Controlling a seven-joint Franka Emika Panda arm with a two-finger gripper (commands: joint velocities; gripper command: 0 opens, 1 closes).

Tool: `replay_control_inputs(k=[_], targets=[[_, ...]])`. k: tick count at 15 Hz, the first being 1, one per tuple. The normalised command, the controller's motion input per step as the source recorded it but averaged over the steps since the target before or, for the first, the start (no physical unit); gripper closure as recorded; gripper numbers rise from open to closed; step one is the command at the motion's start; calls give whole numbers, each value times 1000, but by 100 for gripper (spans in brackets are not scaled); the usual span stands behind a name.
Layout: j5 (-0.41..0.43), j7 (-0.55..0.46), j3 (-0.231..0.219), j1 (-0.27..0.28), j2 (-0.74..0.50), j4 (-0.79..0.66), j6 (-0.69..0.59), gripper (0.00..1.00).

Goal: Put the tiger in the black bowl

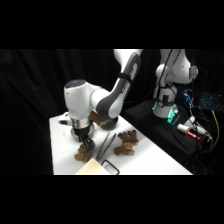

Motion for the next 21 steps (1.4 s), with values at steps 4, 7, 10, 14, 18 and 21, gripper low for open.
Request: replay_control_inputs(k=[4, 7, 10, 14, 18, 21], targets=[[127, -254, 132, -162, 263, 241, 67, 0], [121, -245, 127, -142, 220, 207, 86, 0], [102, -205, 96, -112, 153, 181, 68, 34], [53, -168, 56, -62, 22, 109, 19, 69], [8, -110, 12, 3, -145, 57, -125, 96], [-21, -37, -29, 63, -258, 86, -342, 94]])
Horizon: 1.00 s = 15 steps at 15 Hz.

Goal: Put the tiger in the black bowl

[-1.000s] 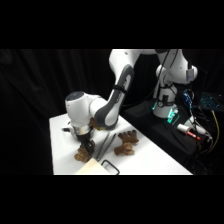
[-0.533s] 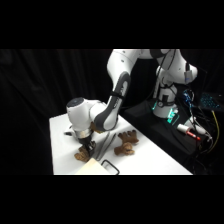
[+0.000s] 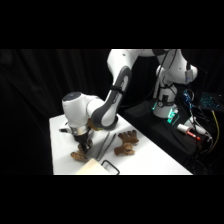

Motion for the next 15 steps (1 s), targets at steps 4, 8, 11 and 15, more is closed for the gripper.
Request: replay_control_inputs(k=[4, 8, 11, 15], targets=[[18, 47, -45, 55, -347, 65, -463, 94], [62, 44, -48, -12, -435, -203, -267, 95], [111, 48, -56, -76, -540, -527, -38, 95], [158, 60, -58, -103, -589, -714, 99, 95]])
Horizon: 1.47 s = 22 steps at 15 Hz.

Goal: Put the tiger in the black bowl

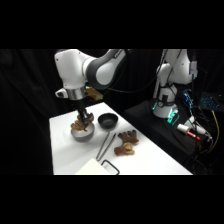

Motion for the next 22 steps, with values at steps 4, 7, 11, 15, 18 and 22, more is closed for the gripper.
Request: replay_control_inputs(k=[4, 7, 11, 15, 18, 22], targets=[[183, 71, -60, -91, -591, -762, 214, 95], [109, 98, -81, -61, -555, -729, 297, 95], [82, 88, -78, -59, -468, -668, 296, 95], [88, 52, -52, -56, -324, -535, 392, 95], [96, 57, -20, -39, -144, -370, 571, 95], [-68, 199, -35, -3, 8, -186, 537, 61]])
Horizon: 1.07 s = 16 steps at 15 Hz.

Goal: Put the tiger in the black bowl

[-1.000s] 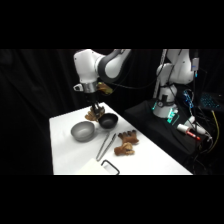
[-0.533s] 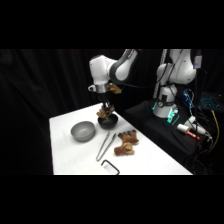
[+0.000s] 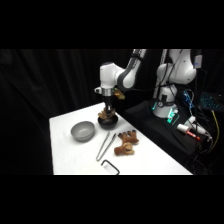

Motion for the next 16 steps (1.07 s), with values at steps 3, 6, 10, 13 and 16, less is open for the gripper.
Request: replay_control_inputs(k=[3, 6, 10, 13, 16], targets=[[-238, 293, -92, 47, 13, -96, 318, 45], [-356, 335, -164, 95, -60, -54, 170, 19], [-464, 369, -184, 139, -176, 30, -55, 0], [-75, 42, 17, 87, -360, 94, -466, 0], [274, -256, 166, 37, -474, 136, -658, 0]])
